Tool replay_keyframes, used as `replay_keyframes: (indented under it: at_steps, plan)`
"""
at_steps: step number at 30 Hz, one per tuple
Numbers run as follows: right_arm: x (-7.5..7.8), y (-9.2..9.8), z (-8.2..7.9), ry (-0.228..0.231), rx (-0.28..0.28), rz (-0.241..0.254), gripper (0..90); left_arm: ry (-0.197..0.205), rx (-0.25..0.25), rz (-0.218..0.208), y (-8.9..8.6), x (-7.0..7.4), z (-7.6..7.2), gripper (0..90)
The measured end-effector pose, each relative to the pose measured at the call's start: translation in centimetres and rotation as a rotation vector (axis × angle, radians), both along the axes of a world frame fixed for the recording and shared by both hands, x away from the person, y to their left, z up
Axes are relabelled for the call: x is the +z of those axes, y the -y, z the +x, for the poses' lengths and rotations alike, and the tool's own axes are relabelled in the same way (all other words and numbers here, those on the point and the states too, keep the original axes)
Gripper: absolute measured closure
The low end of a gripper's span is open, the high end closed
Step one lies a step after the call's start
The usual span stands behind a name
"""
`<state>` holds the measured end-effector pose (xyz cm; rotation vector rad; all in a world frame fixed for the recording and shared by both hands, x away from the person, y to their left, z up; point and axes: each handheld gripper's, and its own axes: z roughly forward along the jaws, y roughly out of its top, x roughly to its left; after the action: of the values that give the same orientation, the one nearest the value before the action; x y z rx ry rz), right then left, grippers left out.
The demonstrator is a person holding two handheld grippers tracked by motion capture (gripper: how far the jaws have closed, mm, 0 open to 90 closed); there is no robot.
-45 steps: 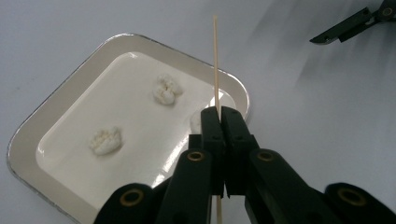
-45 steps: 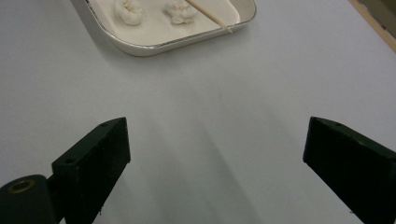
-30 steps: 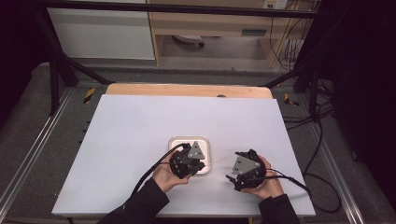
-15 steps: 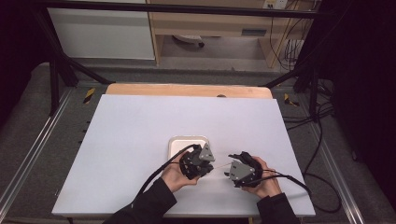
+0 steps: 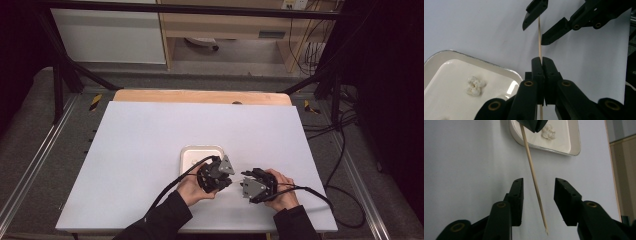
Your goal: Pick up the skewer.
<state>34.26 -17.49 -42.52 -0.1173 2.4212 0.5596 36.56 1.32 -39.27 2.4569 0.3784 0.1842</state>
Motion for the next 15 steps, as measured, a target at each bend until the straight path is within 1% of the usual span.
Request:
replay_keyframes:
  at_steps: [3, 4, 5, 7, 8, 9, 10, 11, 15]
  plan:
    - [-0.06, -0.08, -0.02, 0.002, 0.025, -0.029, 70.2, -0.003, -0.005, 0.003, 0.06, -0.06, -0.03, 88.9]
    - [-0.06, -0.08, -0.02, 0.002, 0.025, -0.029, 70.2, -0.002, -0.006, 0.005, 0.06, -0.08, -0.03, 88.9]
    - [-0.09, -0.14, -0.05, -0.001, 0.036, -0.035, 73.2, -0.003, -0.007, 0.005, 0.06, -0.1, -0.04, 88.9]
    - [-0.08, -0.16, 0.03, 0.004, 0.053, -0.041, 75.7, -0.004, -0.008, 0.006, 0.08, -0.11, -0.04, 88.9]
    - [-0.08, -0.16, 0.03, 0.004, 0.053, -0.041, 75.7, -0.005, -0.009, 0.005, 0.09, -0.11, -0.05, 88.9]
    - [-0.07, -0.15, -0.01, 0.004, 0.051, -0.045, 78.0, -0.006, -0.011, 0.005, 0.09, -0.12, -0.06, 88.9]
    - [-0.1, -0.15, -0.07, -0.005, 0.055, -0.045, 79.1, -0.006, -0.013, 0.006, 0.09, -0.13, -0.06, 88.9]
    - [-0.1, -0.15, -0.05, 0.002, 0.061, -0.054, 80.0, -0.005, -0.013, 0.005, 0.1, -0.15, -0.08, 88.9]
    - [-0.14, -0.12, -0.16, 0.008, 0.079, -0.062, 84.1, -0.004, -0.021, 0.009, 0.08, -0.13, -0.14, 88.9]
